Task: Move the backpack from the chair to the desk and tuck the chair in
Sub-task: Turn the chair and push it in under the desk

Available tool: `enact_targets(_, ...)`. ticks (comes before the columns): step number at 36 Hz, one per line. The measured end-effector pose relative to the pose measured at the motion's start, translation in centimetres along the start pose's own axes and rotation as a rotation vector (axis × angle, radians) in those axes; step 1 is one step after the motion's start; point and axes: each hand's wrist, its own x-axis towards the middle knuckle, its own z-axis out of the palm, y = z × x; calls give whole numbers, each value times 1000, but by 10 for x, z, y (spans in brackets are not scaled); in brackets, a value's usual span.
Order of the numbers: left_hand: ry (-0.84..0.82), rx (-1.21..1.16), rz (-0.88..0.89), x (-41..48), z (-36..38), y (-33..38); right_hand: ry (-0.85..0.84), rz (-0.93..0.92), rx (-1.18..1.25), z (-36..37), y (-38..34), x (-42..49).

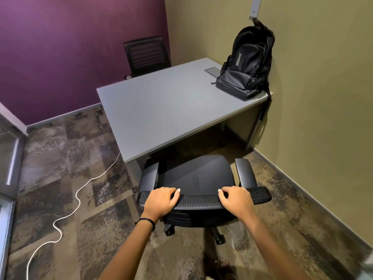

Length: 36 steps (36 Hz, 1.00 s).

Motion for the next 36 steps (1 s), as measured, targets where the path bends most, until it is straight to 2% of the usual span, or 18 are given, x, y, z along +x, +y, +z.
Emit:
enact_targets(5,-56,3,27,13,-5,0,-8,-115,16,0,6,6)
enact_targets(19,-59,8,20,42,3,15,43,-60,-33,-3,30,36)
enact_targets(36,-31,-4,-98,110,16,52,-33,-106,-3,-23,82,122)
